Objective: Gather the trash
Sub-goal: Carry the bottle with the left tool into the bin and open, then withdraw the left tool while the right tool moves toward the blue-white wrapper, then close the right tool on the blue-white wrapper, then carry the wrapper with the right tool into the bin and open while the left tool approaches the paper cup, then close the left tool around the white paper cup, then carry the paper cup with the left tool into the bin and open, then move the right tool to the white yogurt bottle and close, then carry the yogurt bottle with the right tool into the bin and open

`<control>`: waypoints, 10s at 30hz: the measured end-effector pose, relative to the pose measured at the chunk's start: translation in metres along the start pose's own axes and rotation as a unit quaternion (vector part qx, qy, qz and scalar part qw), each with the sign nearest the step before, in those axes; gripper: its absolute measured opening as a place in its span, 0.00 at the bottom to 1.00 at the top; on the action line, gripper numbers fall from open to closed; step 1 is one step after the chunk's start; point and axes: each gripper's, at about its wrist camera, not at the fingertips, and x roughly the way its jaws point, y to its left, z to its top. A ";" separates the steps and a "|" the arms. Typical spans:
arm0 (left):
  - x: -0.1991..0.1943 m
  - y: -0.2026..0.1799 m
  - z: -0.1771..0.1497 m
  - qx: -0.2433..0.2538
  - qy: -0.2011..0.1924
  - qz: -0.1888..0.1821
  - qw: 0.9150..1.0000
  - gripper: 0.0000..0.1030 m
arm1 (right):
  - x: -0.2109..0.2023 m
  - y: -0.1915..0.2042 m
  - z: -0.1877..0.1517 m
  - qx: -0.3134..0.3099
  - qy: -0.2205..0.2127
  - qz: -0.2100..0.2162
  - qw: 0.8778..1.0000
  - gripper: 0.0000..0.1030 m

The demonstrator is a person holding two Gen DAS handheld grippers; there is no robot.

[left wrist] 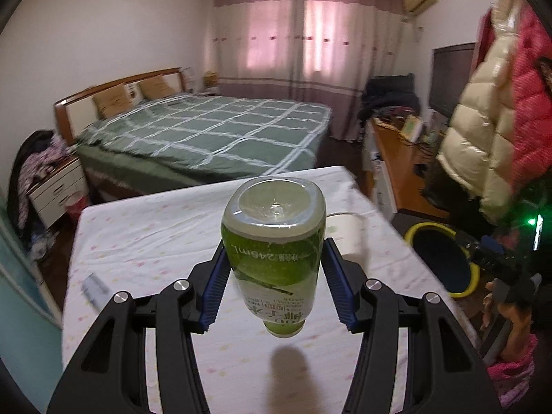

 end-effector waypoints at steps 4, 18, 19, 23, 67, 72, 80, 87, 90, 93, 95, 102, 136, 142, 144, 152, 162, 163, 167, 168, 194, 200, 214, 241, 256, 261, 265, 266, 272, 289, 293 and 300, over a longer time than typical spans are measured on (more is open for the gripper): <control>0.011 -0.045 0.015 0.025 -0.003 -0.042 0.999 0.52 | -0.015 -0.023 0.001 0.004 -0.014 -0.017 1.000 0.94; 0.104 -0.234 0.038 0.107 0.026 -0.176 0.978 0.52 | -0.044 -0.112 -0.011 0.054 -0.024 -0.073 0.996 0.94; 0.111 -0.244 0.037 0.111 0.028 -0.181 0.977 0.52 | -0.044 -0.117 -0.012 0.057 -0.023 -0.075 0.995 0.94; 0.143 -0.290 0.033 0.125 0.050 -0.199 0.971 0.52 | -0.044 -0.127 -0.014 0.063 -0.021 -0.083 0.994 0.94; -0.129 0.200 -0.096 -0.184 -0.045 0.250 0.950 0.95 | -0.004 0.298 -0.067 -0.276 0.138 0.291 0.906 0.94; -0.140 0.220 -0.113 -0.206 -0.043 0.258 0.943 0.95 | -0.002 0.378 -0.090 -0.336 0.153 0.342 0.864 0.90; -0.136 0.213 -0.115 -0.204 -0.038 0.256 0.944 0.95 | 0.021 0.475 -0.114 -0.392 0.190 0.366 0.823 0.69; -0.136 0.215 -0.120 -0.213 -0.032 0.252 0.943 0.95 | 0.040 0.509 -0.129 -0.415 0.200 0.341 0.819 0.59; -0.133 0.218 -0.122 -0.217 -0.029 0.250 0.943 0.95 | 0.044 0.513 -0.134 -0.421 0.207 0.333 0.818 0.44; -0.131 0.217 -0.123 -0.221 -0.028 0.246 0.943 0.95 | 0.047 0.513 -0.132 -0.419 0.202 0.332 0.821 0.35; -0.127 0.217 -0.124 -0.220 -0.026 0.244 0.944 0.95 | 0.048 0.506 -0.130 -0.407 0.204 0.335 0.825 0.34; -0.110 0.203 -0.119 -0.208 -0.021 0.221 0.953 0.95 | 0.030 0.441 -0.105 -0.361 0.183 0.343 0.848 0.34; 0.069 -0.032 -0.037 -0.014 0.057 0.003 0.998 0.95 | 0.049 -0.036 -0.004 0.059 0.061 -0.095 0.992 0.35; 0.097 -0.058 -0.026 0.014 0.068 -0.013 0.997 0.95 | 0.061 -0.048 -0.010 0.082 0.070 -0.112 0.988 0.47; 0.103 -0.060 -0.025 0.018 0.073 -0.020 0.997 0.95 | 0.061 -0.050 -0.010 0.083 0.065 -0.115 0.988 0.57; 0.129 -0.075 -0.018 0.029 0.085 -0.024 0.996 0.95 | 0.057 -0.044 -0.010 0.080 0.066 -0.110 0.989 0.59; 0.165 -0.085 -0.010 0.042 0.103 -0.008 0.994 0.95 | 0.056 -0.041 -0.010 0.076 0.064 -0.106 0.989 0.61; 0.168 -0.086 -0.009 0.042 0.106 -0.008 0.993 0.95 | 0.056 -0.040 -0.010 0.074 0.064 -0.106 0.990 0.62; 0.185 -0.087 -0.005 0.045 0.118 -0.002 0.992 0.95 | 0.056 -0.038 -0.010 0.071 0.065 -0.103 0.990 0.62; 0.189 -0.088 -0.004 0.045 0.121 -0.002 0.992 0.95 | 0.056 -0.038 -0.010 0.071 0.065 -0.102 0.990 0.63; 0.235 -0.100 -0.002 0.059 0.181 -0.037 0.981 0.62 | 0.047 -0.030 -0.011 0.049 0.051 -0.082 0.994 0.63; 0.221 -0.123 0.008 0.073 0.165 -0.059 0.982 0.62 | 0.027 -0.043 -0.012 0.040 0.042 -0.085 0.995 0.63; 0.226 -0.259 0.010 0.144 0.166 -0.143 0.965 0.62 | -0.023 -0.103 -0.031 0.057 0.033 -0.108 0.992 0.63; 0.181 -0.262 0.010 0.132 0.107 -0.141 0.975 0.89 | -0.035 -0.116 -0.035 0.071 0.029 -0.099 0.992 0.65; 0.058 -0.008 -0.028 -0.022 -0.002 0.026 0.999 0.93 | -0.026 -0.017 -0.015 -0.002 0.026 -0.038 0.999 0.66; 0.039 0.068 -0.043 -0.071 -0.016 0.097 0.993 0.93 | -0.016 0.044 -0.009 -0.045 0.029 0.001 0.999 0.66; 0.030 0.123 -0.058 -0.106 -0.018 0.147 0.983 0.93 | -0.010 0.094 -0.003 -0.078 0.028 0.033 0.996 0.66; 0.028 0.135 -0.063 -0.114 -0.017 0.159 0.981 0.93 | -0.008 0.106 -0.003 -0.084 0.029 0.041 0.995 0.66; 0.016 0.197 -0.083 -0.171 -0.014 0.193 0.966 0.93 | 0.003 0.178 -0.005 -0.128 0.039 0.088 0.987 0.66; 0.021 0.214 -0.098 -0.212 -0.008 0.218 0.953 0.94 | 0.053 0.315 -0.025 -0.224 0.074 0.153 0.960 0.77; 0.022 0.213 -0.098 -0.213 -0.006 0.214 0.953 0.94 | 0.070 0.328 -0.033 -0.234 0.085 0.135 0.959 0.79; 0.022 0.210 -0.097 -0.211 -0.007 0.209 0.955 0.94 | 0.081 0.334 -0.040 -0.243 0.078 0.119 0.960 0.73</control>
